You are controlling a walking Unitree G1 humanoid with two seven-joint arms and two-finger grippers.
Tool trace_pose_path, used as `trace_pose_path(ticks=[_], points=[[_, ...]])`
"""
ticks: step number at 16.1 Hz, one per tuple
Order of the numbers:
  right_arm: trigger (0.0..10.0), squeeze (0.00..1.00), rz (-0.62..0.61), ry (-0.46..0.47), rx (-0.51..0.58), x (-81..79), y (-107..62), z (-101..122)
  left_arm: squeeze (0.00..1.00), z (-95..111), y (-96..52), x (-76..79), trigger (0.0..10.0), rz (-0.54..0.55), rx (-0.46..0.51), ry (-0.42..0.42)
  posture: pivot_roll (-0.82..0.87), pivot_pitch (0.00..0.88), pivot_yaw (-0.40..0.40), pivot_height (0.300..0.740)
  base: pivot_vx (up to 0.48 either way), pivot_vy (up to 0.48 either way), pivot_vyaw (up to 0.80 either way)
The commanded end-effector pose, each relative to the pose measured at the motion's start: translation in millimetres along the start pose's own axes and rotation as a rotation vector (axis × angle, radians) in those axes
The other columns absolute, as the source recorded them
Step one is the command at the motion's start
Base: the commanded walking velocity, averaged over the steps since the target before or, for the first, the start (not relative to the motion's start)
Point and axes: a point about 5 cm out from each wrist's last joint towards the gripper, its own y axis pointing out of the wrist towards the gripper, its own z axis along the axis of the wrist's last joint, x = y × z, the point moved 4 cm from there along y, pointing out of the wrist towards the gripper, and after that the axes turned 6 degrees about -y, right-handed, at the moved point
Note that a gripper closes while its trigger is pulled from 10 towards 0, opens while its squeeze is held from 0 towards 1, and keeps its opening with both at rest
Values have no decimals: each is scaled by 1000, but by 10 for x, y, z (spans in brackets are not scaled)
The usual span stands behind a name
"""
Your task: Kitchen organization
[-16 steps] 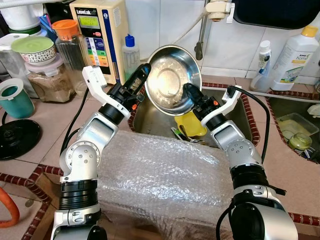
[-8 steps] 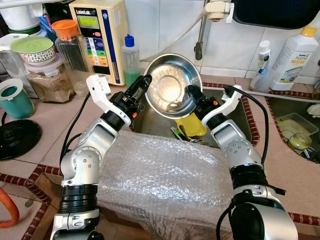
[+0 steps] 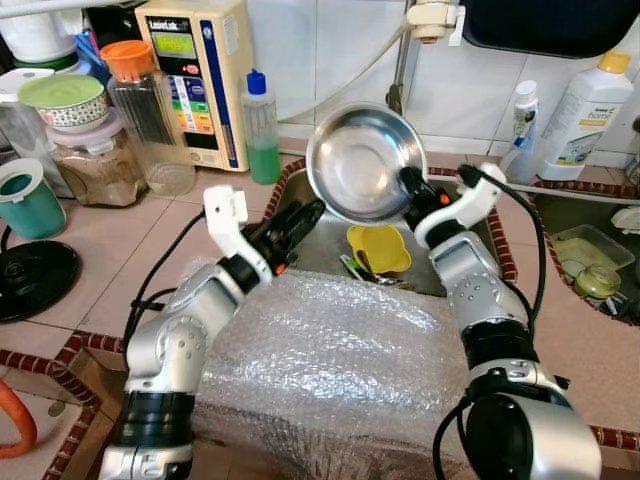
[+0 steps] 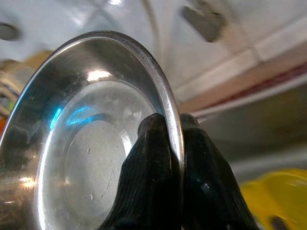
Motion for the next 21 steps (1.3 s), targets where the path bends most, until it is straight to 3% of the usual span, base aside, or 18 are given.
trace_pose_path(ticks=[1, 7, 14, 17, 21], points=[[0, 0, -43, -48, 14, 33, 40, 64, 1000, -45, -42, 5, 10000, 6, -31, 43, 117, 0, 50, 740, 0, 0, 0], [0, 0, -311, -332, -62, 493, -70, -24, 1000, -203, -213, -93, 10000, 68, -93, 104, 140, 0, 49, 740, 0, 0, 0], [0, 0, -445, -579, -115, 722, -178, -55, 1000, -344, -287, -59, 10000, 71, -140, 129, 147, 0, 54, 740, 0, 0, 0], [0, 0, -478, -749, -142, 782, -220, -51, 1000, -354, -294, -87, 10000, 87, -160, 173, 148, 0, 61, 740, 0, 0, 0], [0, 0, -477, -807, -167, 800, -237, -87, 1000, -365, -289, -123, 10000, 113, -177, 229, 144, 0, 69, 740, 0, 0, 0]])
